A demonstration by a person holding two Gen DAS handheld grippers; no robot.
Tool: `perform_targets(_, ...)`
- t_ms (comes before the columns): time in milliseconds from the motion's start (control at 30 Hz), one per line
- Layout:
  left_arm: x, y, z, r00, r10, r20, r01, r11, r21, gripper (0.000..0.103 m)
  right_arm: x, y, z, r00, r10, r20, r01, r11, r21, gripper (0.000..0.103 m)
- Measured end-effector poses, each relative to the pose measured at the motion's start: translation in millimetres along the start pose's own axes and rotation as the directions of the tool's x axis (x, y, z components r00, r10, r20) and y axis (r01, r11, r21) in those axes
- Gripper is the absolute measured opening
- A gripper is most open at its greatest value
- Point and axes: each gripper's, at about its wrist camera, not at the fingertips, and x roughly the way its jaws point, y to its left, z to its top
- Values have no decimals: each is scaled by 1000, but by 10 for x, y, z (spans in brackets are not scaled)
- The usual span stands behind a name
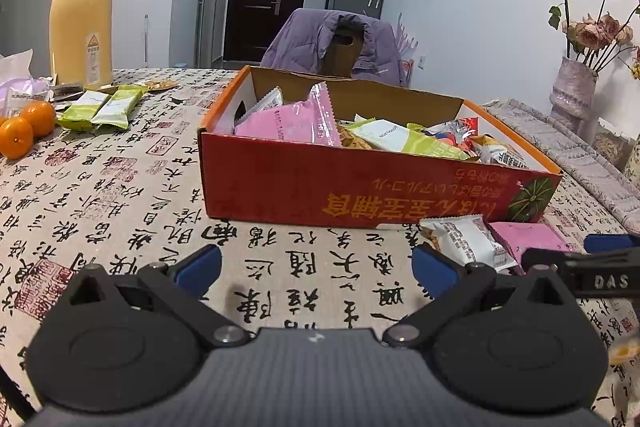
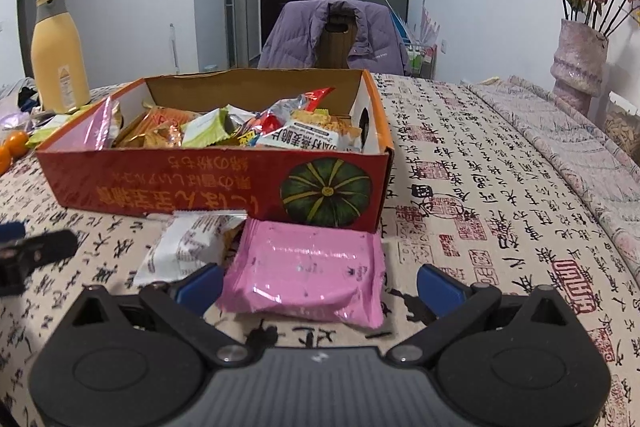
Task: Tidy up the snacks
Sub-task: 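Grasp the remaining pink packet with the right gripper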
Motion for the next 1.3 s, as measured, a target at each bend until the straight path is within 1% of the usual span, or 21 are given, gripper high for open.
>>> perform_targets(233, 5, 9, 2, 1000, -6, -2, 6, 1000, -8, 103, 194, 69, 136, 999, -8, -44, 9, 1000, 9, 103)
perform_targets(333, 8, 14, 1, 1000, -9, -4, 9, 1000, -12, 103, 283, 105, 122, 997, -31, -73, 31, 1000, -1, 103)
perform_targets(433, 14, 19, 0, 1000, -13, -6, 13, 1000, -14, 103, 337, 98, 85, 995, -30, -94, 30, 1000, 7, 103)
perform_targets(467, 15, 19, 0, 1000, -15, -7, 15, 1000, -14, 103, 336, 77, 73, 996, -24, -91, 26, 999, 21, 102)
perform_targets(500, 18, 18, -1, 1000, -15, -8, 15, 1000, -14, 103, 334, 65, 66, 996, -21, -90, 24, 999, 31, 98)
perform_targets(533, 18, 18, -2, 1000, -16, -8, 16, 1000, -14, 103, 316, 57, 60, 997, -18, -81, 21, 999, 37, 91)
perform_targets(633, 22, 20, -2, 1000, -18, -11, 18, 1000, -15, 103, 280, 64, 53, 998, -9, -68, 11, 999, 30, 80)
perform_targets(667, 22, 21, -2, 1000, -17, -11, 17, 1000, -16, 103, 270, 66, 49, 998, -5, -65, 7, 1000, 29, 78)
perform_targets(733, 22, 22, -1, 1000, -17, -11, 17, 1000, -17, 103, 244, 66, 42, 998, -4, -58, 5, 1000, 26, 69)
perform_targets(767, 22, 23, -2, 1000, -18, -11, 17, 1000, -17, 103, 227, 61, 35, 999, -1, -53, 3, 1000, 27, 68)
perform_targets(867, 25, 25, -3, 1000, -18, -13, 18, 1000, -19, 103, 137, 34, 9, 999, 22, -23, -21, 999, 30, 66)
perform_targets(1000, 29, 23, -4, 1000, -15, -15, 15, 1000, -17, 103, -5, -7, -10, 999, 13, 29, -14, 1000, 24, 66)
perform_targets(1133, 46, 9, 2, 1000, -1, -26, 1, 1000, -11, 103, -98, -139, -33, 998, -14, 55, 11, 999, 45, 66)
perform_targets(1300, 48, -103, 32, 999, 16, -39, -14, 999, 35, 103, -197, -344, -71, 995, -40, 89, 33, 996, 79, 66)
